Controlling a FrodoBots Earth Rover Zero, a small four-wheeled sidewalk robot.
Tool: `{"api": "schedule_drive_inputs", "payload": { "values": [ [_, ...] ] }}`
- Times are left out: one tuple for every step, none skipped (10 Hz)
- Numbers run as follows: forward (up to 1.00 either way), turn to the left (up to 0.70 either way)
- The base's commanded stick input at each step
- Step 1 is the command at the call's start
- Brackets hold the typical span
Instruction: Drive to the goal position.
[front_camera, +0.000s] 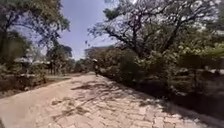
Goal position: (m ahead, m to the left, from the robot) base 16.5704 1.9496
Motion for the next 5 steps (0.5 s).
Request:
{"api": "schedule_drive_inputs", "payload": {
  "values": [
    [0.70, 0.00],
    [0.70, 0.00],
    [0.70, 0.00],
    [0.70, 0.00],
    [0.70, 0.00]
  ]
}}
